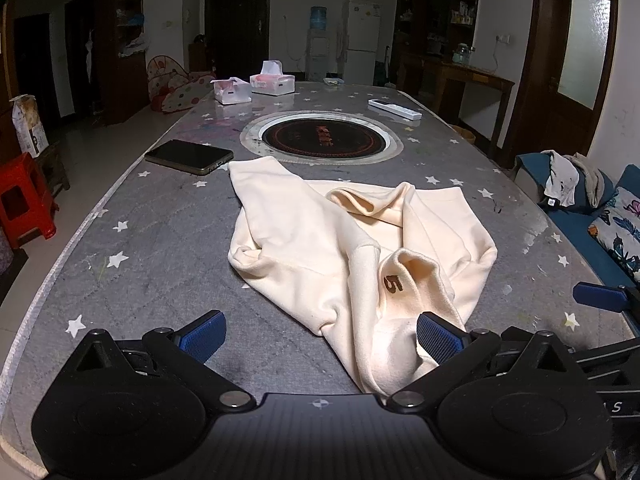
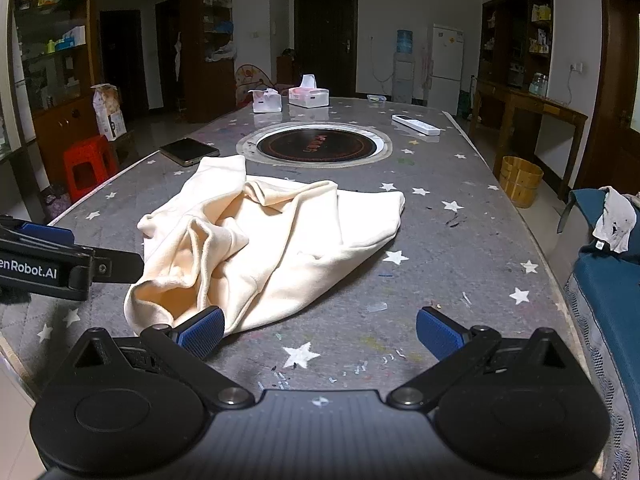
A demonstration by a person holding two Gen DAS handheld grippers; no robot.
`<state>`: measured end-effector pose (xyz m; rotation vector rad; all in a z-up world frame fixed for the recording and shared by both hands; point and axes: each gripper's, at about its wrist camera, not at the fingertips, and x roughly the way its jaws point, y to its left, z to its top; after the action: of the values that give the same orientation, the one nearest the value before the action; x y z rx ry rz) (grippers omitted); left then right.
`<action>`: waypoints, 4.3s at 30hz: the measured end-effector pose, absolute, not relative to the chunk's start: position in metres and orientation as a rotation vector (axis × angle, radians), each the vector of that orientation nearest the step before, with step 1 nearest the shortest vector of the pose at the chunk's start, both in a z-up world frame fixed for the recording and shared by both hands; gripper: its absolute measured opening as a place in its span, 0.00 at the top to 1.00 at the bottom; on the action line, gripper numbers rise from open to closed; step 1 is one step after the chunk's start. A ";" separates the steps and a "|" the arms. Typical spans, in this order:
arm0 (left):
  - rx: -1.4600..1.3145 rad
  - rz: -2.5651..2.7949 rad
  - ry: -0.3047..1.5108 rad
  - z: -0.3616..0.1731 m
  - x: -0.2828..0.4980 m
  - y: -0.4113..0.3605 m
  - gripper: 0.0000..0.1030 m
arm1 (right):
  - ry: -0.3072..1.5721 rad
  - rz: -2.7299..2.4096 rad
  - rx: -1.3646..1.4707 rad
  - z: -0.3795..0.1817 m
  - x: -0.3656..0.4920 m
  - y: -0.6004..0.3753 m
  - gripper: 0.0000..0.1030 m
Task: Fold clothes
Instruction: 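Move both grippers toward the crumpled cream shirt on the table, then grasp the shirt edge with the left gripper while the right gripper grasps another edge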
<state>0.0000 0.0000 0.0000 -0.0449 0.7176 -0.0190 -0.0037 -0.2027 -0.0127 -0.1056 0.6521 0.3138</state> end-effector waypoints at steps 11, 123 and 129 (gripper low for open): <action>-0.060 0.014 0.730 -0.003 0.005 0.000 0.00 | 0.659 0.327 -0.093 -0.015 0.001 -0.204 0.00; -0.260 0.077 0.807 -0.015 -0.004 0.140 0.97 | 0.637 0.343 0.201 0.006 0.106 -0.287 0.56; -0.226 0.072 0.800 -0.013 -0.004 0.137 0.93 | 0.686 0.335 0.212 -0.005 0.150 -0.264 0.46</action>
<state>-0.0037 0.1372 -0.0129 -0.2256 0.7999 0.0725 0.1503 -0.2641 -0.0053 0.2118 0.6864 0.3354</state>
